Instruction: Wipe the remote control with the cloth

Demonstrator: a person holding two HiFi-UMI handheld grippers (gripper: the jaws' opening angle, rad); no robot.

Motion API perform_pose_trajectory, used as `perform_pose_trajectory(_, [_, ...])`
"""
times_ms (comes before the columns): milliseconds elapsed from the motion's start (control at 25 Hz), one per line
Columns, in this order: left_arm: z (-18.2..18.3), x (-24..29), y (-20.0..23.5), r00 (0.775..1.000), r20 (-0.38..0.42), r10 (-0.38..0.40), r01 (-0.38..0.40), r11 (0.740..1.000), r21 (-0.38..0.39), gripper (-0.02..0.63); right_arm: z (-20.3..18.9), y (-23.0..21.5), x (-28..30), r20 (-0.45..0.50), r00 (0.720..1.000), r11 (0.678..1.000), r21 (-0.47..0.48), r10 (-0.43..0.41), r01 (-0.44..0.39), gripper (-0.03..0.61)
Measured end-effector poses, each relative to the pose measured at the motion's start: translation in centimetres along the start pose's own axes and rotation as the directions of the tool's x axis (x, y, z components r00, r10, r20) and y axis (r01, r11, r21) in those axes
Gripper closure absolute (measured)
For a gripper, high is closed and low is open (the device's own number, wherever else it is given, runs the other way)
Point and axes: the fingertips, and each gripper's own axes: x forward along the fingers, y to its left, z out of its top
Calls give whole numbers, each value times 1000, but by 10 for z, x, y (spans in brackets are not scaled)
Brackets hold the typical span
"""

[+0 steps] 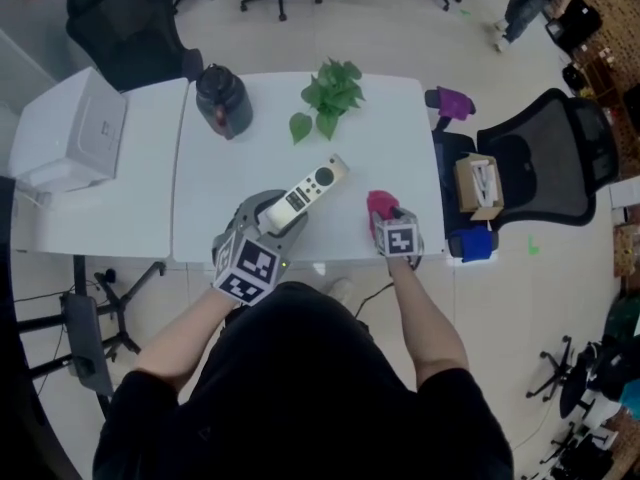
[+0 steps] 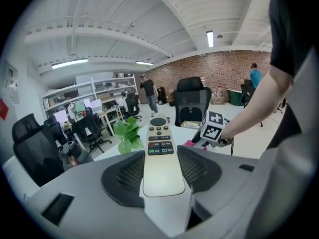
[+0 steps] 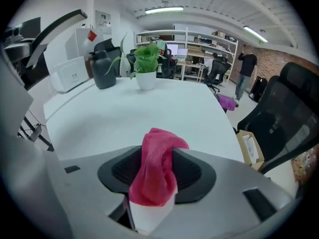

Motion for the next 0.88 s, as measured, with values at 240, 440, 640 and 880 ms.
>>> perform_pose_trajectory(240, [4, -17, 6, 999, 10, 38, -38, 999, 31, 405, -18, -2, 17, -105, 994, 999, 48, 8, -2, 405])
perform_pose_trajectory(440, [2, -24, 12, 998, 8, 64, -64, 997, 37, 405, -24, -9, 16, -140, 990, 998, 58, -10, 18, 449])
perform_pose_trajectory(640, [0, -27, 15, 997, 10, 80, -80, 996, 45, 405, -5, 1, 15, -38, 998, 998, 49, 48, -46, 471])
perform_pose_trajectory(880, [4, -25, 20, 995, 17, 97, -98, 993, 70, 405, 35, 8, -41, 141, 986, 995, 27, 87, -92, 474])
